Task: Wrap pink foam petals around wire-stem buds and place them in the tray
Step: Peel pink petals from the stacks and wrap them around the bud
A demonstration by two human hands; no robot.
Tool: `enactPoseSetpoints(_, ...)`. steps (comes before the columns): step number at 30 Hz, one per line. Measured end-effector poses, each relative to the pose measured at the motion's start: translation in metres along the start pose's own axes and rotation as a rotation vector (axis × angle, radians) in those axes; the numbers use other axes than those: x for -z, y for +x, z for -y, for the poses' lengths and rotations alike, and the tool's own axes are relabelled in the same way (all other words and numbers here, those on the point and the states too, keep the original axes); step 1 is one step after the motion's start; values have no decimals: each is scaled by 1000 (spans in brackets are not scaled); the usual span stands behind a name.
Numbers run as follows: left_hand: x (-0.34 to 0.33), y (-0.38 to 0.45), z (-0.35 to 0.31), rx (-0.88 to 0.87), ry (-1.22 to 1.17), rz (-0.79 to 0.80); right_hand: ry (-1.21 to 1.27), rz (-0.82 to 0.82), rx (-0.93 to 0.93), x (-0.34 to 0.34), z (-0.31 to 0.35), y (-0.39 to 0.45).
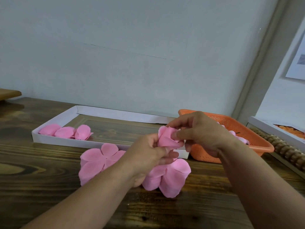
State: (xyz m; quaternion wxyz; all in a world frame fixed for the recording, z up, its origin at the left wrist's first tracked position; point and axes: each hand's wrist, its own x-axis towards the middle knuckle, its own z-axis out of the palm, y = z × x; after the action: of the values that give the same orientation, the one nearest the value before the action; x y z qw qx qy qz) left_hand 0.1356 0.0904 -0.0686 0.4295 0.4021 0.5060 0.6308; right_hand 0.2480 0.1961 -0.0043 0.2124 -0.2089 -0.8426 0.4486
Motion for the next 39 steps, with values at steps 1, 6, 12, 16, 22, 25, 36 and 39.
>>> enactPoseSetpoints(1, 1, 0, -1, 5, -14, 14, -20, -9, 16, 1, 0, 0)
enactPoseSetpoints(6, 3, -1, -3, 34, -38, 49, 21, -8, 36, 1, -1, -1)
enactPoseSetpoints(12, 6, 0, -5, 47, -71, 46, 25, 125, 90, 6, 1, -6)
enactPoseSetpoints(16, 7, 0, -6, 68, -82, 79, -65, 157, 146, 6, 4, -4)
enactPoseSetpoints(22, 7, -3, -7, 72, -54, 124, -149, 93, 131, 2, 4, 1)
enactPoseSetpoints(25, 7, -3, -7, 61, -48, 109, -159, 70, 123, 0, 3, 4)
enactPoseSetpoints(36, 5, -6, -15, 100, -195, 183, -101, 76, 134, 8, 4, 0)
enactPoseSetpoints(39, 4, -7, -16, 107, -215, 176, -102, 72, 138, 9, 4, 0)
